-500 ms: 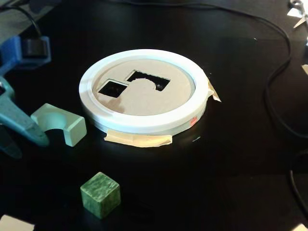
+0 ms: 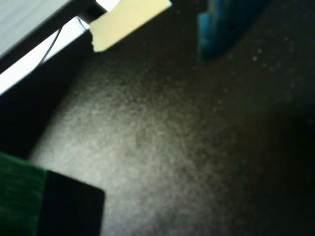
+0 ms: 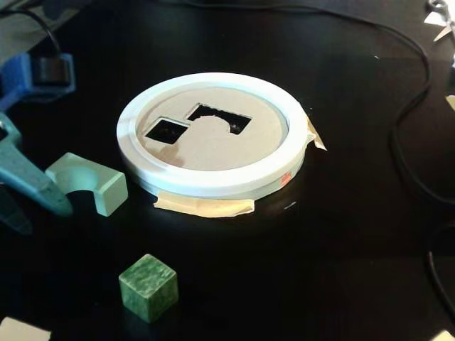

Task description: Pick up the square block and drop it in corresponding square shaped hole

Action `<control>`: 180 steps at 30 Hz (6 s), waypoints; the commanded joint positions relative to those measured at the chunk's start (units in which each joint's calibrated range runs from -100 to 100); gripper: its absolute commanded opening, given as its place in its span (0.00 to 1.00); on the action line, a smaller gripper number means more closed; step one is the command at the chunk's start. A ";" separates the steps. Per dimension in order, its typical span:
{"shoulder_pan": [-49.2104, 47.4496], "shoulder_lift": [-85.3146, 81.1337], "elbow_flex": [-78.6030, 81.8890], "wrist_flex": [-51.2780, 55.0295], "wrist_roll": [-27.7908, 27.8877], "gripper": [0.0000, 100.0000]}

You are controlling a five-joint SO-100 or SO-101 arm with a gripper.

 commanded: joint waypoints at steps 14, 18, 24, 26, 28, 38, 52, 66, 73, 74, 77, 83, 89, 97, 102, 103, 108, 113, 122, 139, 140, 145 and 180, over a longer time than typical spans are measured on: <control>1.05 -0.49 -0.17 -1.36 0.20 1.00; 1.05 -0.49 -0.17 -1.36 0.20 1.00; 1.05 -0.49 -0.17 -1.36 -0.24 1.00; 1.05 -0.49 -0.36 -1.36 -0.29 1.00; 0.55 -0.49 -0.45 -1.46 -0.29 1.00; -0.83 -0.49 -2.72 -1.46 -0.29 1.00; -0.95 0.67 -17.20 -0.25 -0.34 1.00; -0.95 52.26 -58.64 1.55 -0.39 1.00; -0.83 76.44 -77.04 10.18 -0.39 1.00; -0.45 78.77 -78.68 11.19 -0.39 1.00; -0.58 87.64 -85.06 14.60 -0.39 1.00; -0.95 98.39 -91.34 14.70 -0.39 1.00; -1.08 105.46 -92.16 13.59 -0.39 1.00; -6.32 112.99 -97.35 13.59 -0.68 1.00; -5.69 114.78 -97.35 13.59 -1.47 1.00; -5.32 114.60 -97.35 13.59 -1.47 1.00; -4.32 114.33 -97.99 13.69 -1.37 1.00; -4.20 114.96 -98.35 13.69 -1.47 1.00; 0.92 114.87 -98.35 13.89 -1.22 1.00; -0.83 114.78 -98.35 13.59 -1.47 0.54; -0.83 114.78 -98.35 13.59 -1.47 0.52; -0.83 114.24 -98.35 13.59 -1.56 0.36; -38.53 87.82 -97.17 26.64 -14.85 0.36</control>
